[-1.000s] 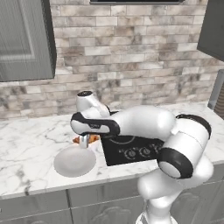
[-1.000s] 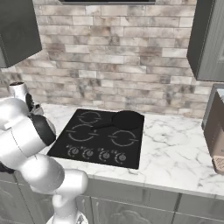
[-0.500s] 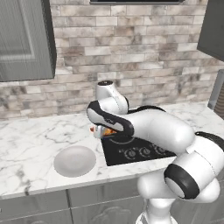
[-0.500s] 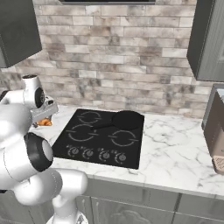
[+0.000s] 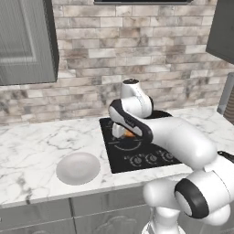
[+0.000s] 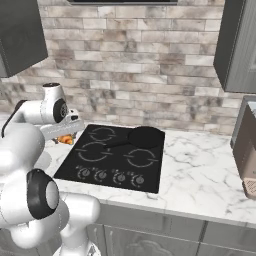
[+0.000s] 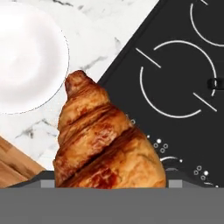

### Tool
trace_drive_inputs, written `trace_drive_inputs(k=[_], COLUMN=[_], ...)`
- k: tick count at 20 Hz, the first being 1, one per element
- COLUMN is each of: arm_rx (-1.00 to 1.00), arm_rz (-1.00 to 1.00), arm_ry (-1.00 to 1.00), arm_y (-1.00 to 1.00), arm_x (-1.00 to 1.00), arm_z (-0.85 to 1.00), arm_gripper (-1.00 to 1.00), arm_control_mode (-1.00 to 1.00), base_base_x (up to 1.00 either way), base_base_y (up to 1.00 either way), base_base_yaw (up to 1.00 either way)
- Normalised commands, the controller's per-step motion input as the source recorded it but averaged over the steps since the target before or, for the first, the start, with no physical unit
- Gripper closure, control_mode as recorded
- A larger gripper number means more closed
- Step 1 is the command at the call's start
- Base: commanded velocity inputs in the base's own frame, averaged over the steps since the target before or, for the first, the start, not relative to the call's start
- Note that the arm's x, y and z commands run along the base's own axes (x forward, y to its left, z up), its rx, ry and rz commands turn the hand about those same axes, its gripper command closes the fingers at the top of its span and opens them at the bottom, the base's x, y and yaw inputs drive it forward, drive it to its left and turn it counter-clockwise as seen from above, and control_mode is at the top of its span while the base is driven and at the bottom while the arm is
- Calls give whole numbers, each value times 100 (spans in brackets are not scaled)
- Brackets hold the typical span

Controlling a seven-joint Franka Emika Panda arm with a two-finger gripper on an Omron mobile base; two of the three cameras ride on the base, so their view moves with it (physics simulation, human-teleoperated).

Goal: Pick the croissant and place it on the pan. Then turn on the stove to warm the croissant.

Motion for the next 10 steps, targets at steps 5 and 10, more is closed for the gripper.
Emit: trace_drive_inputs(k=[5, 10], arm_rx=[0, 0], arm_rz=[-37, -35], arm_ry=[0, 0], arm_y=[-61, -56], arm_x=[9, 19], arm_z=[6, 0], arm_gripper=[100, 100], arm_control_mode=[-100, -100], base_base_x=[0, 0], base_base_y=[0, 0], base_base_yaw=[0, 0])
